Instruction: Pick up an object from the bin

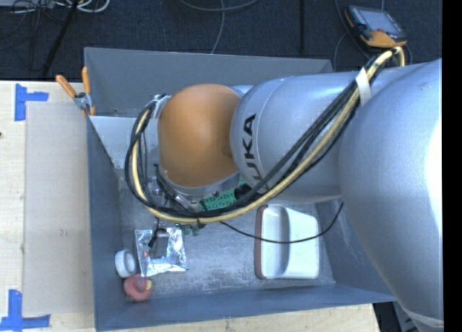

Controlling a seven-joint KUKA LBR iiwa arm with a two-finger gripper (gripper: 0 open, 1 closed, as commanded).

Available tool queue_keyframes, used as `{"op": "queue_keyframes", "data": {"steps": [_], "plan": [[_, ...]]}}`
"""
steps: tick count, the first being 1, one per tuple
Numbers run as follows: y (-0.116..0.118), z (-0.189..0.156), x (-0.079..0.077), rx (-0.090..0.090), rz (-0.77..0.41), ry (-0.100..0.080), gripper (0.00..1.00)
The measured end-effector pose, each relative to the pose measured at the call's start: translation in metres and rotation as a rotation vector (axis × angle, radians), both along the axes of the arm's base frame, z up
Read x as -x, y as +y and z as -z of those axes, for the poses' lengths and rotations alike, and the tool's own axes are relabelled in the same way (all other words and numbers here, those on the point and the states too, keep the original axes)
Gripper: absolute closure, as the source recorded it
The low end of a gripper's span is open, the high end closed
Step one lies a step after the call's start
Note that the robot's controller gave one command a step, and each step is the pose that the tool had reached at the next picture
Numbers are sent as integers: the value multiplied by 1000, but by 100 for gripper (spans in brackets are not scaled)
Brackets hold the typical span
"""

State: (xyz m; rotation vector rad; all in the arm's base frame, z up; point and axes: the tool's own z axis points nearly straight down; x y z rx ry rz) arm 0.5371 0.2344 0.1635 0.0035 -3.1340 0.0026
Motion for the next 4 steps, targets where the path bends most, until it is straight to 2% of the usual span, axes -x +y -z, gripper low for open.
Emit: {"op": "queue_keyframes", "data": {"steps": [1, 2, 3, 4], "plan": [[-17, 96, 17, -2, -385, -1, 0], [-17, 94, 16, -3, -380, -4, 100], [6, 0, 12, -6, -229, -14, 100], [4, -205, -5, -5, -420, -19, 100]]}}
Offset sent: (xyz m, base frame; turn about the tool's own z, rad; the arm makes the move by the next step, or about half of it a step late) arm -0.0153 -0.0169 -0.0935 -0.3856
